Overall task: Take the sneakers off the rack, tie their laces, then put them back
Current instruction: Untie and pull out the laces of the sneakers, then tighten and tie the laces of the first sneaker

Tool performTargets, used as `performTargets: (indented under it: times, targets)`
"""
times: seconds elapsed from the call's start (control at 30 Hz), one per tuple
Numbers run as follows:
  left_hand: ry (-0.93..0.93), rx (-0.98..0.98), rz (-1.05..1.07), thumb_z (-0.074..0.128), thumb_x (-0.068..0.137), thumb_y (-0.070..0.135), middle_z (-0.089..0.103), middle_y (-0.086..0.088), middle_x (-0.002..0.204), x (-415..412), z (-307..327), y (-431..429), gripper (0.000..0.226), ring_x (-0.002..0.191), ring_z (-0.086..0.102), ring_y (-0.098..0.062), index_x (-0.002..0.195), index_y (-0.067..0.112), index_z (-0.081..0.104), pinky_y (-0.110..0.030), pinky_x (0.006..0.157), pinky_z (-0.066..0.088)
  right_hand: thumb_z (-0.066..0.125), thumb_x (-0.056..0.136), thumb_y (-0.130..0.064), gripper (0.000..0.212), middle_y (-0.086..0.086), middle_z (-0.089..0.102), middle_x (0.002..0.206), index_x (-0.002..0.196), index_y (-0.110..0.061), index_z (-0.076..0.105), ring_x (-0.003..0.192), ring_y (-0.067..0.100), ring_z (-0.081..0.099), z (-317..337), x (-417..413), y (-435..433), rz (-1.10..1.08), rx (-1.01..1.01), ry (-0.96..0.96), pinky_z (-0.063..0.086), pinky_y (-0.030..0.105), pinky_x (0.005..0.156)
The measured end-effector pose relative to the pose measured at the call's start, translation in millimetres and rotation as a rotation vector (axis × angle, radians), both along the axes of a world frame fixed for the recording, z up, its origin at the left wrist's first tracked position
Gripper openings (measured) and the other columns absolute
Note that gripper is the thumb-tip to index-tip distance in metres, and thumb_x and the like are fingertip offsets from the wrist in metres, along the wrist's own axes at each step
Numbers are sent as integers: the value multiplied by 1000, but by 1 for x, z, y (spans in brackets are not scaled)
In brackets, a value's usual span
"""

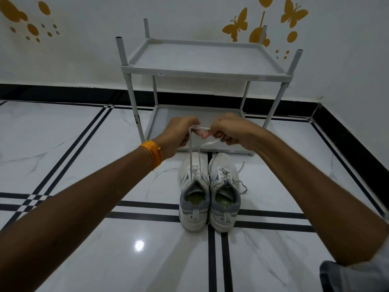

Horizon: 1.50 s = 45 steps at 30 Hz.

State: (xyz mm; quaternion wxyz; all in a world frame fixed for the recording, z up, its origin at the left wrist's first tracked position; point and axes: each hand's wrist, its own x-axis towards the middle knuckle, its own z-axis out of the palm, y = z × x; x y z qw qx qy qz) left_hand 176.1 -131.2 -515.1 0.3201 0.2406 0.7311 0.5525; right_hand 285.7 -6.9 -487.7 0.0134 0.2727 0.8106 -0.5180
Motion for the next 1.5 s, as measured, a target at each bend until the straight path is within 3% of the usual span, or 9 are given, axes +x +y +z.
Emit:
performTargets:
  times: [0.13, 0.23, 0.4, 0.53, 0.7, 0.8, 0.9, 1.0, 1.5]
  targets:
    - [212, -5, 176, 58, 85, 25, 48, -2, 62, -16, -17, -11, 27, 57, 40, -15, 62, 12, 64, -26, 53, 34, 50, 95, -14, 24, -9, 27, 53, 105, -6, 70, 50, 7, 16, 7, 18, 37, 127, -523, 79, 13, 20, 46]
    - [238, 15, 226, 59, 88, 31, 52, -4, 61, -23, -28, -18, 37, 54, 42, -16, 58, 11, 64, -26, 54, 35, 57, 94, -32, 27, -11, 26, 46, 78, -15, 70, 44, 6, 14, -1, 28, 63, -26, -724, 243, 13, 19, 40]
    - [624, -87, 242, 67, 86, 31, 65, -8, 61, -32, -52, -26, 35, 60, 60, -20, 66, 2, 70, -24, 59, 46, 64, 83, -18, 23, -2, 37, 49, 62, -12, 57, 39, 10, 28, -56, 41, 85, -609, -168, 130, 21, 19, 37]
    - [931, -448, 245, 69, 83, 29, 64, -9, 63, -65, -91, -67, 27, 64, 63, -27, 66, 8, 65, -28, 60, 45, 65, 73, -10, 15, 13, 58, 69, 78, 3, 59, 64, 29, 58, -113, 92, 104, -930, 230, -37, 47, 30, 59]
    - [802, -917, -82, 60, 89, 40, 69, -9, 87, -76, -142, -95, 33, 81, 63, -26, 89, 9, 69, -31, 70, 49, 59, 74, -22, 28, 18, 68, 101, 93, -2, 66, 84, 33, 63, -162, 109, 93, -654, 429, -462, 51, 35, 78]
    - [882, -919, -186, 50, 94, 38, 64, -11, 118, -62, -149, -87, 36, 106, 61, -28, 113, 11, 65, -37, 90, 48, 57, 79, -33, 43, 17, 55, 126, 115, -10, 56, 115, 36, 53, -158, 88, 68, -412, 629, -724, 43, 44, 96]
    - [849, -603, -245, 58, 91, 26, 65, -6, 124, -37, -147, -63, 31, 108, 63, -25, 120, 17, 65, -34, 92, 50, 64, 82, -19, 26, 15, 65, 110, 104, -6, 65, 102, 30, 62, -147, 53, 44, -286, 639, -352, 49, 36, 85]
    - [610, -385, -327, 63, 89, 18, 69, -6, 111, -11, -147, -43, 22, 70, 69, -23, 109, 11, 68, -28, 58, 58, 74, 80, -13, 8, 5, 72, 85, 87, -9, 74, 74, 15, 66, -134, 23, 3, -53, 351, -75, 55, 30, 72]
    - [982, -480, -362, 63, 83, 7, 71, -6, 79, -20, -157, -46, 7, 72, 60, -25, 77, 11, 63, -28, 61, 40, 54, 83, -4, 12, 18, 67, 95, 92, -4, 62, 87, 33, 62, -155, 34, -14, 188, 891, -189, 31, 30, 64]
